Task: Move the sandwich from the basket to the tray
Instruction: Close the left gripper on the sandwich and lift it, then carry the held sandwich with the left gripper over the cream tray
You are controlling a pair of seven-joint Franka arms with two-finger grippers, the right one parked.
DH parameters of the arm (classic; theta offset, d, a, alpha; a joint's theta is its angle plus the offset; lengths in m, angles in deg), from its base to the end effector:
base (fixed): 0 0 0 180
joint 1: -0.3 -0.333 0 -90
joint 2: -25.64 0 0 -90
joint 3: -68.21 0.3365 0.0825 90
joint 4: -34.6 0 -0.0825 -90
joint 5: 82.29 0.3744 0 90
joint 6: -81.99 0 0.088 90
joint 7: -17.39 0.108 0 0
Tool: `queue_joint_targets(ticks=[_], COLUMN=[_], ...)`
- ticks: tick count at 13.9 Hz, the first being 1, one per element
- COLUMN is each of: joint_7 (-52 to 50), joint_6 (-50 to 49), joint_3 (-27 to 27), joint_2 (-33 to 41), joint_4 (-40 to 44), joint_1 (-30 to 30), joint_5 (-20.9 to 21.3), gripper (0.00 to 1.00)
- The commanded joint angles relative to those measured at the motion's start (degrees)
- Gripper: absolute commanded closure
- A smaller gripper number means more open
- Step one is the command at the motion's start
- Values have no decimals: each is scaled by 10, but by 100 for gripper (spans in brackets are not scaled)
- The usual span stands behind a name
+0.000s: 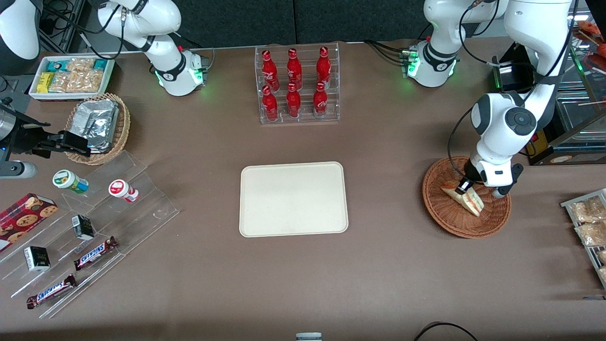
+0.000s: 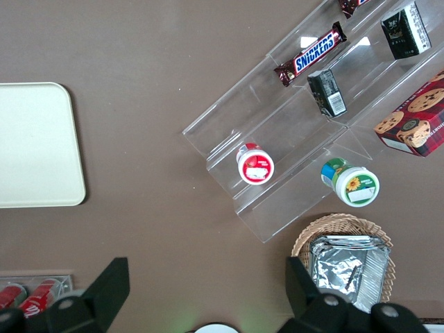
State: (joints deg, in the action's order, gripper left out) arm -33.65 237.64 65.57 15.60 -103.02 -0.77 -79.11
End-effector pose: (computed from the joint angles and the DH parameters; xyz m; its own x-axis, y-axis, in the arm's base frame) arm 0.5118 -0.0160 0.2831 0.6780 0.7276 0.1041 0.7216 -0.6859 0.0943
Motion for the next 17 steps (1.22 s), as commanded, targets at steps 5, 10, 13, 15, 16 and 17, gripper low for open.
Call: queue_joint_targets(ticks=[5, 10, 13, 15, 16, 17], joint_7=[75, 77, 61, 57, 55, 55], joint_6=[-241, -456, -521, -526, -522, -523], joint_3=[-3, -68, -149, -205, -232, -259], joint_2=[80, 80, 77, 65, 56, 40], joint_4=[83, 241, 299, 318, 328, 343], joint_1=[4, 9, 9, 9, 10, 10], joint_5=[3, 3, -5, -3, -2, -1], gripper=[80, 79, 79, 79, 79, 79])
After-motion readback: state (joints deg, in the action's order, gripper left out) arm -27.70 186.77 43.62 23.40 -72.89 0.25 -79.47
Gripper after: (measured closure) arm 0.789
